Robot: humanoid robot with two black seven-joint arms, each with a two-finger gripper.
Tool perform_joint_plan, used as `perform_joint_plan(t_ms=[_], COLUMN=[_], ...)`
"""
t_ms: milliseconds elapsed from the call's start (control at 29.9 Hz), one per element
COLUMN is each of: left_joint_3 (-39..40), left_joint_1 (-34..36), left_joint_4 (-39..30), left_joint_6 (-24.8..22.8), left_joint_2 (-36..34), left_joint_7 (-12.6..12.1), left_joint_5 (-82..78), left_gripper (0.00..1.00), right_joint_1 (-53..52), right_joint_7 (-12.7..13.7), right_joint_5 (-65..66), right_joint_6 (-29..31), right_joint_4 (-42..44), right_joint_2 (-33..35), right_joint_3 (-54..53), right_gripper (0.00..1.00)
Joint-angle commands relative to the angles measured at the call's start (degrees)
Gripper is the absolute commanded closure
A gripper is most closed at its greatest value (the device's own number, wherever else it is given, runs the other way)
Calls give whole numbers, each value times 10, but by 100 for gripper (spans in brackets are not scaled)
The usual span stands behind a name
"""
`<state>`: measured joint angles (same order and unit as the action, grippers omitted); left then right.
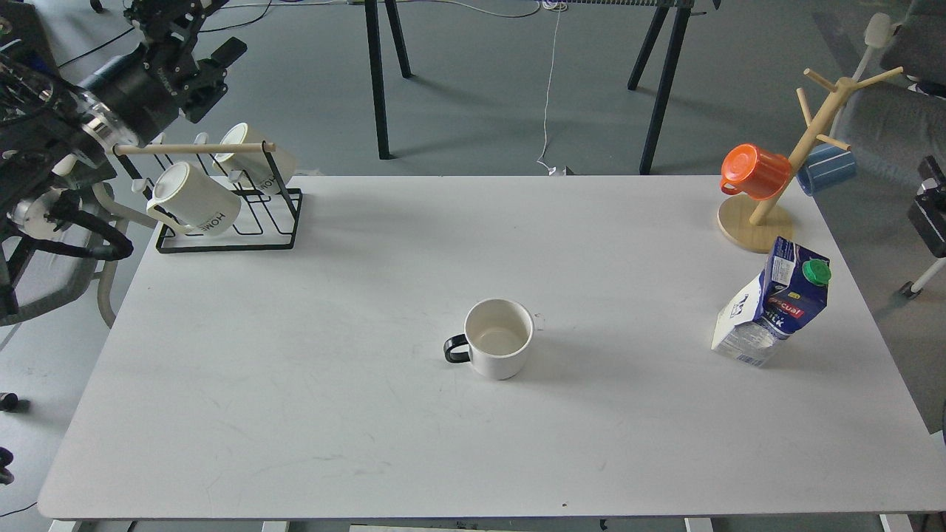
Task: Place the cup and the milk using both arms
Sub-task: 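Retract the left arm and bring the right gripper toward the milk carton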
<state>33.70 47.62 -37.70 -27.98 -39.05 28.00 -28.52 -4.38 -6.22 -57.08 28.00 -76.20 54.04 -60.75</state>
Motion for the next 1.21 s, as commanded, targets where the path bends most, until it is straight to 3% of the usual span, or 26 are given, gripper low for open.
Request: perform_joint_plan(t_ms=[0, 167, 368, 770, 1172], left_joint_3=[2, 4, 4, -3, -3], left_joint_1=[-54, -105, -110, -112, -132], left_joint_4=[1, -3, -3, -4, -4], left_joint_6=[0, 0, 0, 0, 0], left_joint_2=[-22, -23, -16, -1, 1], left_joint_7=[0, 0, 0, 0, 0], left_joint_5=[84, 87, 87, 85, 85], left_gripper=[22, 18, 18, 17, 16], right_joint_1=[73, 192, 278, 203, 138], right_joint_7=[0, -3, -2, -7, -33], right_joint_5=[-47, -56, -44, 51, 82], right_joint_6=[0, 0, 0, 0, 0], right_joint_4=[-33, -73, -76, -22, 24], right_joint_2=[1, 4, -1, -190, -247], right_joint_3=[1, -11, 3, 53, 52], right_gripper=[3, 3, 3, 2, 1])
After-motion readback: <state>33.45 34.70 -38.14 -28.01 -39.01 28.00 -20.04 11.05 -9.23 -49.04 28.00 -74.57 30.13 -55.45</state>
